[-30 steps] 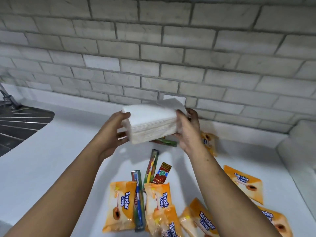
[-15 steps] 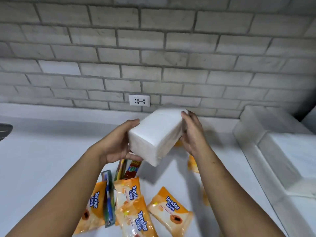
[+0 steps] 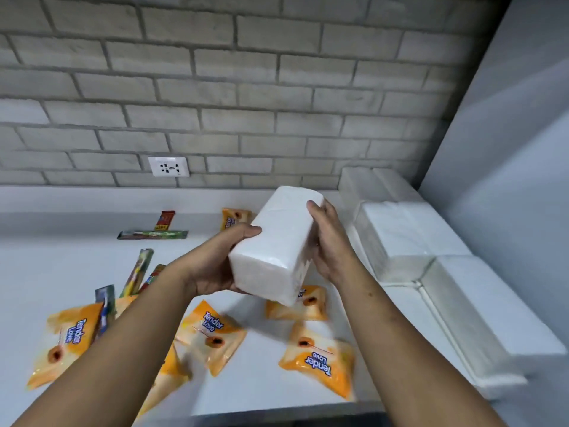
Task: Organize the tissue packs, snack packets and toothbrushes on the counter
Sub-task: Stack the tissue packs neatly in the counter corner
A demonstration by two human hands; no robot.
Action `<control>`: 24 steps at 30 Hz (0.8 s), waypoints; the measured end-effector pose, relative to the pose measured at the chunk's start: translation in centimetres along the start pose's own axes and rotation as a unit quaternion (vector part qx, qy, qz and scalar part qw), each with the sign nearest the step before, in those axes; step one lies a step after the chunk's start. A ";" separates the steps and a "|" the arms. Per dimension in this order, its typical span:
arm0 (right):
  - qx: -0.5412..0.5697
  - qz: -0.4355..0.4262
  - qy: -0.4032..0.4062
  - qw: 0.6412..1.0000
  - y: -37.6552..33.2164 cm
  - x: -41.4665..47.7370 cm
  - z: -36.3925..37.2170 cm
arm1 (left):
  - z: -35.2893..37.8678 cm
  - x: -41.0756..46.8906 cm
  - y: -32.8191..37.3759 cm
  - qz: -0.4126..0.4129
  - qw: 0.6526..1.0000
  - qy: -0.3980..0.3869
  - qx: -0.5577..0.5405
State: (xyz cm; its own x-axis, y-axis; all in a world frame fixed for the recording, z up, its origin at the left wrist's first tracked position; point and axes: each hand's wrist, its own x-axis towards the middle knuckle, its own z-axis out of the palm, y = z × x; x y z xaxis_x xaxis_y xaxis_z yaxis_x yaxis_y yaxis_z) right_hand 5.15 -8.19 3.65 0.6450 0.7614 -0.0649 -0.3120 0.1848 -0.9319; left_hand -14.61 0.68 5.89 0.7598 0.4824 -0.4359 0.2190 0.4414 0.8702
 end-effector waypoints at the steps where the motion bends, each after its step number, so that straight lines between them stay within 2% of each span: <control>1: -0.007 -0.003 -0.007 1.000 -0.3 -0.8 -1.5 | 1.7 -0.2 -0.7 -0.006 1.000 -0.001 0.005; 11: -0.179 0.007 -0.009 0.984 -3.8 -7.4 -10.5 | 13.5 -0.8 -4.6 0.006 0.998 -0.063 0.002; 14: -0.258 -0.002 0.030 0.966 -5.4 -9.2 -12.8 | 16.2 -0.4 -6.0 0.026 0.997 -0.069 0.000; 20: -0.388 -0.106 0.164 0.901 -8.9 -11.7 -18.8 | 19.8 2.1 -8.5 0.005 0.998 -0.056 -0.013; 24: -0.488 -0.114 0.232 0.834 -10.2 -12.6 -24.4 | 22.5 3.2 -10.4 -0.008 0.999 -0.028 -0.014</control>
State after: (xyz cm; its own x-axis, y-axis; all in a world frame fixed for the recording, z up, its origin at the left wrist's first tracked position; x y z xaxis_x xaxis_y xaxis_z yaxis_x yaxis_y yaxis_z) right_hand 17.20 -34.88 5.27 0.8815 0.4106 0.2330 0.4247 -0.4740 -0.7713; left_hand -0.72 -19.37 0.65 0.7893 0.4328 -0.4354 0.2144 0.4702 0.8561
